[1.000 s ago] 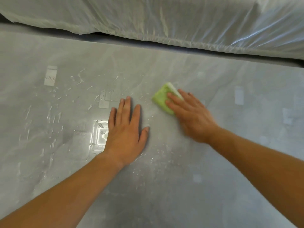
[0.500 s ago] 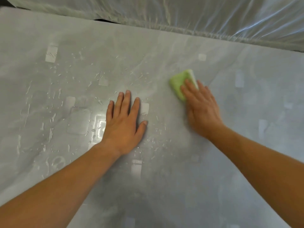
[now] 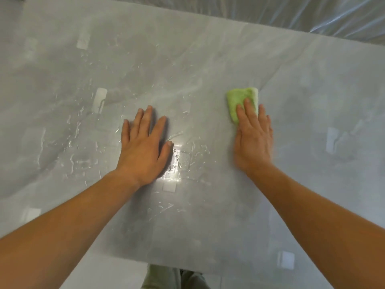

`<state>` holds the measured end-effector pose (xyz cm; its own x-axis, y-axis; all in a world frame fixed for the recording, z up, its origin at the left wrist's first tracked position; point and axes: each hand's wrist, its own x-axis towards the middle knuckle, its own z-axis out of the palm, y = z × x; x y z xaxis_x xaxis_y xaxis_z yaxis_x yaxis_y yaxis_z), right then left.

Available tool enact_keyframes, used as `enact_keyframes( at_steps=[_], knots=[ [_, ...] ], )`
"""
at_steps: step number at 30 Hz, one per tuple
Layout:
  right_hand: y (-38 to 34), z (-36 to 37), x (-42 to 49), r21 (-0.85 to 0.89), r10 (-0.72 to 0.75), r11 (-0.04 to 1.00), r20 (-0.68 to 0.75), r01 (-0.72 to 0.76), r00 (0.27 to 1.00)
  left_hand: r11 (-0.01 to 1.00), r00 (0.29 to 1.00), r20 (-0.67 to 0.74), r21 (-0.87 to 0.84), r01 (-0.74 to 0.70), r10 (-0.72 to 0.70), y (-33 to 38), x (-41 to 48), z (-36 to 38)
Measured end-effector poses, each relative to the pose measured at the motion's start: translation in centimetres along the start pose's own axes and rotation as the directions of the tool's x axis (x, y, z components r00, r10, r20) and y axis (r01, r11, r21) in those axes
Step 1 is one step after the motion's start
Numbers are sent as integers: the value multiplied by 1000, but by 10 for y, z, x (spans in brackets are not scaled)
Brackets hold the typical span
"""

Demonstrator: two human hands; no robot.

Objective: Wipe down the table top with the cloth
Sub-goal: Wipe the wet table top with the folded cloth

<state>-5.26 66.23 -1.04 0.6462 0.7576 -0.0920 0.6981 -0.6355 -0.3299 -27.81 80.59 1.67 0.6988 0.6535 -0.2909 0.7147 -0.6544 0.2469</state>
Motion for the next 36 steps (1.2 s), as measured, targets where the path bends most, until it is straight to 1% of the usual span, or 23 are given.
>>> enact_keyframes(
  at_steps=[1, 2, 3, 5, 7, 9, 11, 13, 14, 16, 18, 19, 20, 21, 23, 25, 26, 27, 28, 30, 32, 34, 36],
  knots=[
    [-12, 6, -10, -18, 25, 1000, 3, -25, 1000, 1000, 1000, 15, 16, 12, -12, -1, -9, 3],
    [-22, 12, -25, -43, -13, 999, 15, 13, 1000, 999, 999, 32, 31, 18, -19, -3, -17, 6],
    [-28, 16, -39, -63, -103, 992, 42, 106, 994, 999, 999, 49, 38, 20, -22, -5, -23, 9],
    [-24, 18, -60, -62, -335, 937, 128, 345, 934, 999, 997, 78, 33, 21, -24, -8, -29, 12],
    [-5, 10, -56, -35, -474, 876, 135, 482, 870, 999, 995, 91, 31, 25, -28, -11, -29, 11],
    [9, 5, -45, -36, -420, 905, 91, 424, 903, 998, 995, 97, 49, 31, -36, -11, -27, 9],
    [2, 5, -41, -16, -207, 978, 35, 207, 978, 997, 994, 105, 67, 31, -38, -9, -27, 9],
    [-26, 13, -56, -5, -6, 1000, -5, 6, 1000, 997, 994, 107, 73, 26, -34, -10, -28, 10],
    [-40, 19, -71, -13, 12, 1000, -1, -12, 1000, 997, 994, 108, 73, 22, -30, -11, -28, 10],
    [-52, 28, -102, -44, -149, 987, 54, 152, 987, 997, 995, 102, 75, 13, -20, -13, -28, 12],
    [-37, 28, -117, -48, -387, 917, 140, 397, 911, 998, 995, 103, 61, 0, -6, -15, -27, 14],
    [-25, 25, -115, -45, -464, 878, 162, 477, 871, 999, 994, 107, 42, -1, -3, -17, -28, 15],
    [-13, 22, -109, -47, -486, 865, 163, 499, 859, 1000, 994, 110, 21, -4, 2, -18, -28, 14],
    [-3, 20, -100, -52, -448, 888, 127, 457, 885, 1000, 993, 115, 2, -12, 12, -19, -28, 14],
    [-3, 17, -89, -32, -198, 980, 22, 199, 980, 999, 993, 109, -30, -44, 47, -24, -31, 11],
    [-32, 23, -100, 5, 49, 999, -28, -49, 998, 996, 994, 72, -46, -74, 77, -30, -41, 9],
    [-49, 28, -114, 4, 72, 997, -31, -72, 997, 996, 994, 58, -41, -85, 87, -34, -49, 9],
    [-64, 35, -133, -10, 14, 1000, -16, -15, 1000, 995, 994, 54, -34, -97, 99, -37, -57, 10],
    [-74, 41, -153, -34, -94, 995, 19, 94, 995, 994, 992, 58, -25, -109, 111, -40, -67, 11],
    [-76, 46, -185, -50, -317, 946, 90, 322, 944, 991, 988, 75, 10, -132, 131, -47, -84, 15],
    [-60, 43, -188, -32, -435, 897, 122, 441, 892, 987, 985, 97, 59, -148, 142, -58, -98, 21],
    [-47, 40, -179, -42, -363, 929, 74, 366, 929, 979, 982, 112, 116, -167, 154, -66, -105, 26],
    [-49, 37, -169, 0, -111, 994, -32, 112, 993, 974, 980, 115, 140, -181, 165, -70, -105, 28]
  ],
)
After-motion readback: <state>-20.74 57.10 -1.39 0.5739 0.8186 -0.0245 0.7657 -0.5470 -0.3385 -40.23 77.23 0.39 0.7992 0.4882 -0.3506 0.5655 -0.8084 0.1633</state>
